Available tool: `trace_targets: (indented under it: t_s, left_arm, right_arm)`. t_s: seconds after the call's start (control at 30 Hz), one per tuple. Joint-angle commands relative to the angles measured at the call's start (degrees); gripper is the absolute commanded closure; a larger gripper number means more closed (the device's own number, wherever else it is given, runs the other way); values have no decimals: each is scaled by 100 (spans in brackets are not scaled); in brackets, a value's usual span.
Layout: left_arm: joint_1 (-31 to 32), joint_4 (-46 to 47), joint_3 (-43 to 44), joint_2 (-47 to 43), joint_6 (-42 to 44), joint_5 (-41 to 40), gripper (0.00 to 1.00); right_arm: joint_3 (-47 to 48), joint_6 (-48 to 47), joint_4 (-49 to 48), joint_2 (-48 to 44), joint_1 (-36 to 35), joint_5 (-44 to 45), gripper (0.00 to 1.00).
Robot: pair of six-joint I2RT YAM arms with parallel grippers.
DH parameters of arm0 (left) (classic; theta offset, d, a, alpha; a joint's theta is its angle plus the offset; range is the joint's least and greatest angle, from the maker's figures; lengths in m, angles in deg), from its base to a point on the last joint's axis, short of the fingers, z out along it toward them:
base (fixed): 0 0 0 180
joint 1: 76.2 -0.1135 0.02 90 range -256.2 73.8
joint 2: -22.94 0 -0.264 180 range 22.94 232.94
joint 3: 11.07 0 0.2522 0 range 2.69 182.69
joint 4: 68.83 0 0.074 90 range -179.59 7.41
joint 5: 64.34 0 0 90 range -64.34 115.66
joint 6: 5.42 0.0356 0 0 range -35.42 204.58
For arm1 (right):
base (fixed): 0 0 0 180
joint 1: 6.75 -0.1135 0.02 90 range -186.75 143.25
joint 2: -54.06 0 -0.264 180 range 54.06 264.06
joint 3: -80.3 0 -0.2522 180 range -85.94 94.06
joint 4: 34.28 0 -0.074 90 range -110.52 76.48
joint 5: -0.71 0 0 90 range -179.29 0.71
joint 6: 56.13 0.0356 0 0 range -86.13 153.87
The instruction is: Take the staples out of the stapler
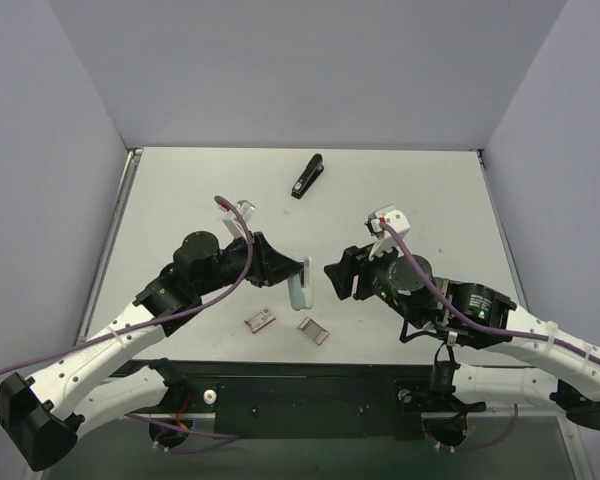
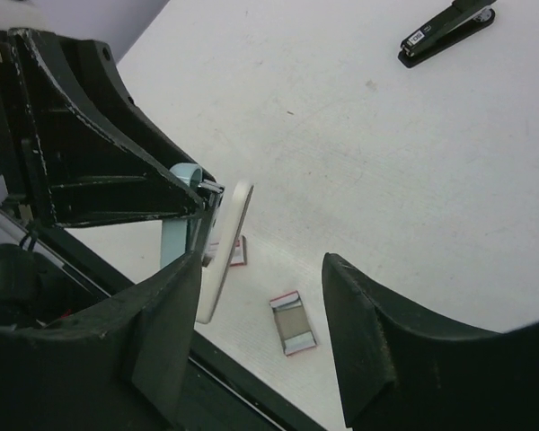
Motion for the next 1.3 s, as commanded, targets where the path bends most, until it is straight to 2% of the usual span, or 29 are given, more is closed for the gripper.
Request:
trace_targets:
  t_s: [0.0,0.1,0.37,0.53,0.8,1.07,1.27]
  left_arm:
    - [30,237,527,206,753,1258,100]
    - [48,211,616,347,1227,1951,100]
    - [57,211,739,444,2177,3270,100]
    - [127,263,660,374,2546,3579,100]
    - [206,703,422,233,2635,4123,100]
    - [408,642,370,154,2872,4160,100]
    - [487,563,370,49,3012,4098,100]
  right_arm:
    - [405,-793,774,-151,189,-540,47]
    - [687,-1117,1318,-134,434,-1381,47]
    - [959,-1812,1679,-99,708,-3422,49]
    - [1144,-2041,1794,139,716,-3837,52]
    - [1276,-2507,1777,411,708,-4874,60]
    - [1425,-2420,1601,692,708,-5085,62]
    - [1505,-2349,1531,772,716,-5138,67]
